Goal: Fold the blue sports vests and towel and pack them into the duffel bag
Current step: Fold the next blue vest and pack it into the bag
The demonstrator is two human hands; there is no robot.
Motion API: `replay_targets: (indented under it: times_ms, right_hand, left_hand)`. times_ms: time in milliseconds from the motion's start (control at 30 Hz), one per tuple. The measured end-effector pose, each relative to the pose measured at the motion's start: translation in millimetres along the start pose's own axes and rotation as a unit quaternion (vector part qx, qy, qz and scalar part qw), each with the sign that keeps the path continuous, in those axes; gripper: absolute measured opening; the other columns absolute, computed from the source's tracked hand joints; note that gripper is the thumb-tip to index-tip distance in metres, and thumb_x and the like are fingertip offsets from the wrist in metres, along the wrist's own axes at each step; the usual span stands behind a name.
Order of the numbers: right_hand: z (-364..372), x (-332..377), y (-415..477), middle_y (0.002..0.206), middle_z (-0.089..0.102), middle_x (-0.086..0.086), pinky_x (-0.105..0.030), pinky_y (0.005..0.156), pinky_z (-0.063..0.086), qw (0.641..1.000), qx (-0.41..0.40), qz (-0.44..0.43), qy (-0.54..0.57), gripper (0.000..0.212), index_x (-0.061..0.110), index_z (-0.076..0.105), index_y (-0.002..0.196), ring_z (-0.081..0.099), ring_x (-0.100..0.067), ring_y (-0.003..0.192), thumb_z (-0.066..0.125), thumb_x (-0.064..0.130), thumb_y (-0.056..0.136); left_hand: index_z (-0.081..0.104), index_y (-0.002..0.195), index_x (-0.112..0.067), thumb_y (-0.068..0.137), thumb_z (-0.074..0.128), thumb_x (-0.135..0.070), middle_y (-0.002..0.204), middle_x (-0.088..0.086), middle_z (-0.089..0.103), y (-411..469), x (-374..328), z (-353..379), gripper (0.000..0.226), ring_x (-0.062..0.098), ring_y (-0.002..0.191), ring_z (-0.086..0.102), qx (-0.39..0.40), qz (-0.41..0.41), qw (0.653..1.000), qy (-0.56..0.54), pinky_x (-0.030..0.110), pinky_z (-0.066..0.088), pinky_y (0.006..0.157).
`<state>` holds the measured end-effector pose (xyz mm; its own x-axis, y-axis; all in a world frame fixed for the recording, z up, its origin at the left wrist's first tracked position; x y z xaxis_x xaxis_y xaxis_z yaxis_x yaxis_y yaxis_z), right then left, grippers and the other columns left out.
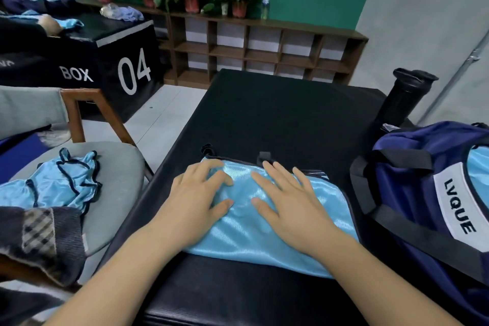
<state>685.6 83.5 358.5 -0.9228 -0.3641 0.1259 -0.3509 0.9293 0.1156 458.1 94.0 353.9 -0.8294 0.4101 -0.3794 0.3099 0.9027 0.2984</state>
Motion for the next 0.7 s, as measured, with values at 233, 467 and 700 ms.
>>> replay_targets:
  times_ms: [233, 467, 700]
  right_hand:
    - [6, -11, 5, 0.178, 0.003, 0.015, -0.042, 0.132, -0.006, 0.999, 0.023, 0.025, 0.011, 0.066, 0.048, 0.009, 0.168, -0.006, -0.007, 0.163, 0.02, 0.071, 0.107]
    - [0, -17, 13, 0.175, 0.014, 0.019, -0.038, 0.132, 0.004, 0.999, 0.035, 0.017, 0.024, 0.065, 0.05, 0.017, 0.166, 0.007, -0.009, 0.162, 0.028, 0.072, 0.106]
    - [-9, -25, 25, 0.165, 0.035, 0.019, -0.041, 0.119, 0.027, 0.999, 0.03, -0.003, 0.019, 0.048, 0.05, 0.038, 0.159, 0.034, -0.013, 0.147, 0.038, 0.052, 0.111]
  left_hand:
    - [0.039, 0.155, -0.047, 0.099, 0.059, -0.061, 0.174, -0.024, 0.012, 6, 6, -2, 0.06, 0.006, 0.161, 0.008, 0.101, -0.045, 0.993, -0.028, 0.039, 0.012, 0.13]
    - [0.057, 0.142, -0.043, 0.09, 0.034, -0.077, 0.161, -0.012, 0.042, -5, -22, -11, 0.067, 0.021, 0.15, 0.036, 0.029, 0.029, 0.996, 0.075, 0.046, 0.03, 0.116]
    - [0.06, 0.131, -0.044, 0.09, 0.063, -0.071, 0.128, -0.023, 0.05, -35, -88, 5, 0.049, 0.007, 0.115, 0.046, 0.127, 0.206, 0.969, -0.049, 0.031, 0.037, 0.103]
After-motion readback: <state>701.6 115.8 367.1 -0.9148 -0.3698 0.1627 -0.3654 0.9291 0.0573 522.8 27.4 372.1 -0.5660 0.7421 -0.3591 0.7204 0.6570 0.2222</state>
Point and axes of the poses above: each hand's wrist, its own y-axis towards the middle knuckle, its own z-axis out of the palm, x = y × z, the point moved 3 cm from there along y, towards the middle knuckle
